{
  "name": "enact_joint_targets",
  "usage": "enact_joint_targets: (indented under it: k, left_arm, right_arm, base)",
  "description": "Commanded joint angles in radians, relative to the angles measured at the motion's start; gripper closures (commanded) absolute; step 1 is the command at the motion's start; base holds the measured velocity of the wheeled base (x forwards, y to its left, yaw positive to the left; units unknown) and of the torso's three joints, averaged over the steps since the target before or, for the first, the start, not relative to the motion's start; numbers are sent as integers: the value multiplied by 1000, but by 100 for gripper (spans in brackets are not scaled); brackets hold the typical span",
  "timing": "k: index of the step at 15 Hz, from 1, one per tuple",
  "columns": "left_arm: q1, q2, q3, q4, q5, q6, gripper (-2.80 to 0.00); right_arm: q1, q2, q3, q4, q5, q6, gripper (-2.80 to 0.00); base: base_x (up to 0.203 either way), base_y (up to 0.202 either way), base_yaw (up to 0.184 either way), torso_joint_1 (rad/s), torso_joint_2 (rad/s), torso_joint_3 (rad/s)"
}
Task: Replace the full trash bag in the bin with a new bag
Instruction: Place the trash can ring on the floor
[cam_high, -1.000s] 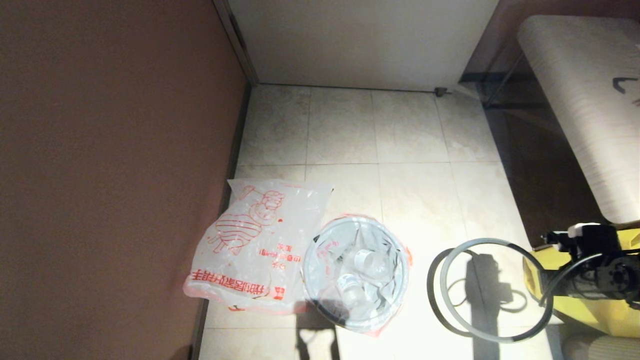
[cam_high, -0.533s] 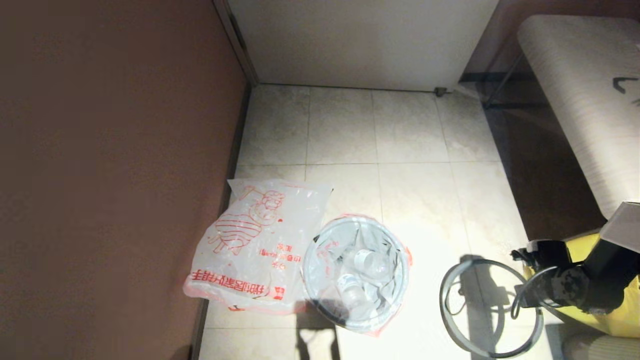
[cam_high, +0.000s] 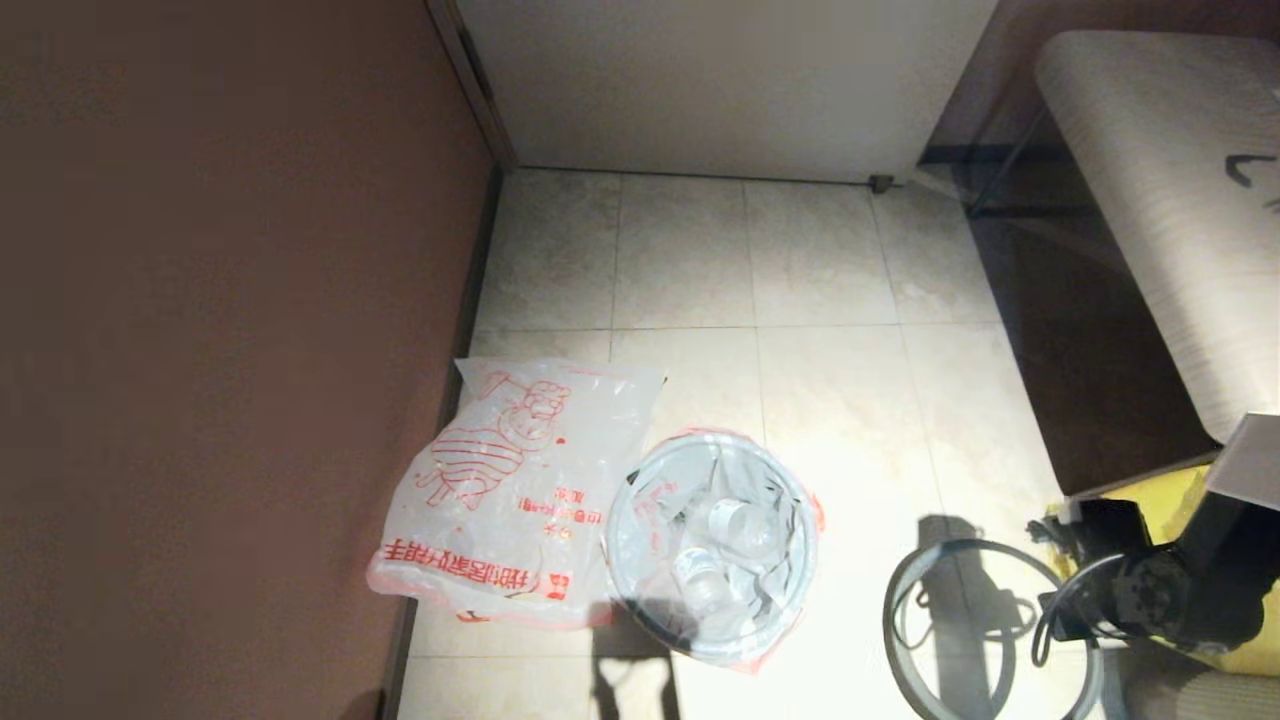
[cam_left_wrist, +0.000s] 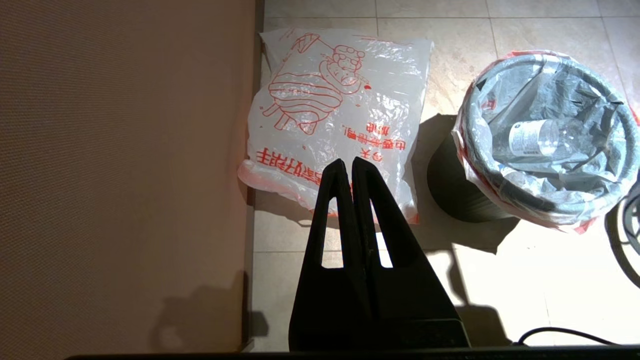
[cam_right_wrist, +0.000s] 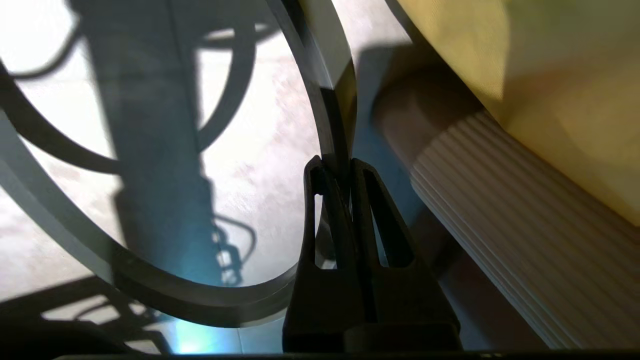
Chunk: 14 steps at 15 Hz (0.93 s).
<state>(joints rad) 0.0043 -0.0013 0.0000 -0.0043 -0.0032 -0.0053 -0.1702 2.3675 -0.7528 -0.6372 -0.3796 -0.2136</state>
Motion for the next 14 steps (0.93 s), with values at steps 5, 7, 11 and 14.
enact_joint_targets:
  k: [5,7,11,14]
  left_arm:
    - [0,0,0,0,-1,-1,0]
    - [0,0,0,0,0,-1,0]
    - [0,0,0,0,0,-1,0]
    - [0,0,0,0,0,-1,0]
  right_arm:
    - [39,-12,46,-9,54,9,0]
    - [85,65,-35,-6,61,10,0]
    - [129,87,-97,49,71,-3,-280]
    - [141,66,-74,51,20,-6,-280]
  base:
    - [0,0,0,0,0,0]
    - [0,0,0,0,0,0]
    - [0,0,0,0,0,0]
    - [0,0,0,0,0,0]
